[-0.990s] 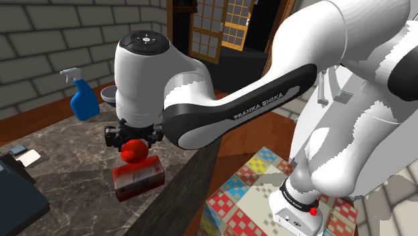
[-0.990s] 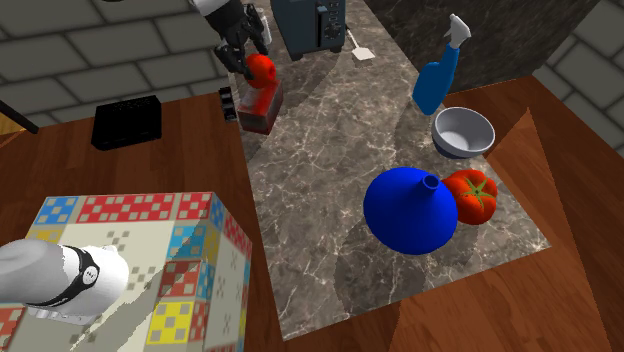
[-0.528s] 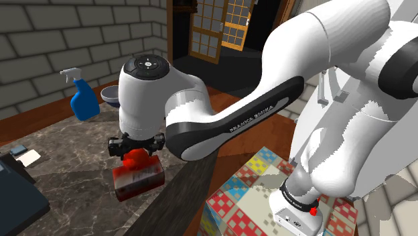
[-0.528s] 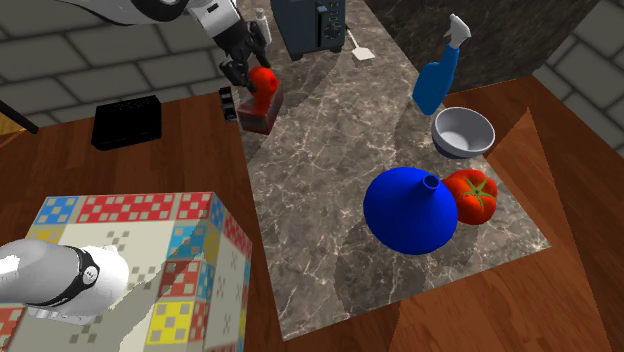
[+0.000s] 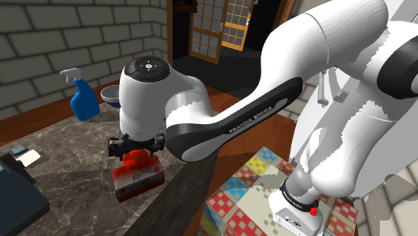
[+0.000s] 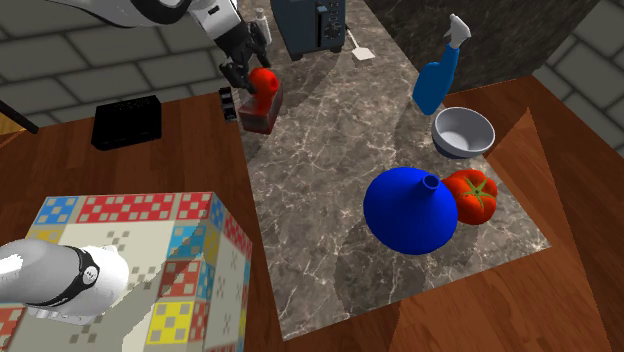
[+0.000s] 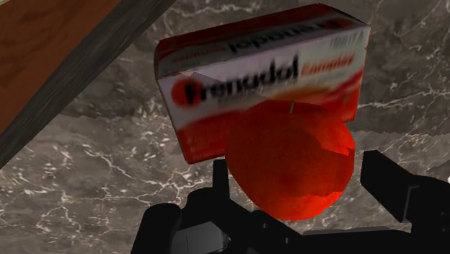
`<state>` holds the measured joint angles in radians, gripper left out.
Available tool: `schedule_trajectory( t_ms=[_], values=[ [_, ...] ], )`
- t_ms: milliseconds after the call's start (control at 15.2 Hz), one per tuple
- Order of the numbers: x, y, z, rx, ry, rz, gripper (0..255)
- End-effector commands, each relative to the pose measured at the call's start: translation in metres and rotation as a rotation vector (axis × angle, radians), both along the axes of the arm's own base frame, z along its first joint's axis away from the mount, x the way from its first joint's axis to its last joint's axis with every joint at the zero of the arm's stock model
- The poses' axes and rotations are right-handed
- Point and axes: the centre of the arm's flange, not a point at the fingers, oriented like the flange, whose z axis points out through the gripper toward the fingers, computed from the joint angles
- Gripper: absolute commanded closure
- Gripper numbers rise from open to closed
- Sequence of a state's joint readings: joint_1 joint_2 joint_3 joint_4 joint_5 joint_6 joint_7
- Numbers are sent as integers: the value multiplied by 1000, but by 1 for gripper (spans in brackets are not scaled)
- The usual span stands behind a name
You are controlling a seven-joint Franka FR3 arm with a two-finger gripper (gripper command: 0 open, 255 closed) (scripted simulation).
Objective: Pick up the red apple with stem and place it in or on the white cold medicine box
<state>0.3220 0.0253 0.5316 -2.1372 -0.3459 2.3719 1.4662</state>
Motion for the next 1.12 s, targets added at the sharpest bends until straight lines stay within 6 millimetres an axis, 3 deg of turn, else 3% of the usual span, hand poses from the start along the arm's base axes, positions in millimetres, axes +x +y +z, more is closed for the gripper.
schedule_trajectory(
  t_ms=[0, 264, 528, 1056],
  values=[
    [0, 0, -1, -1, 1, 0, 0],
    [-1, 0, -1, -1, 1, 0, 0],
    [-17, -1, 46, -1, 1, 0, 0],
    [-17, -1, 46, -1, 1, 0, 0]
  ],
)
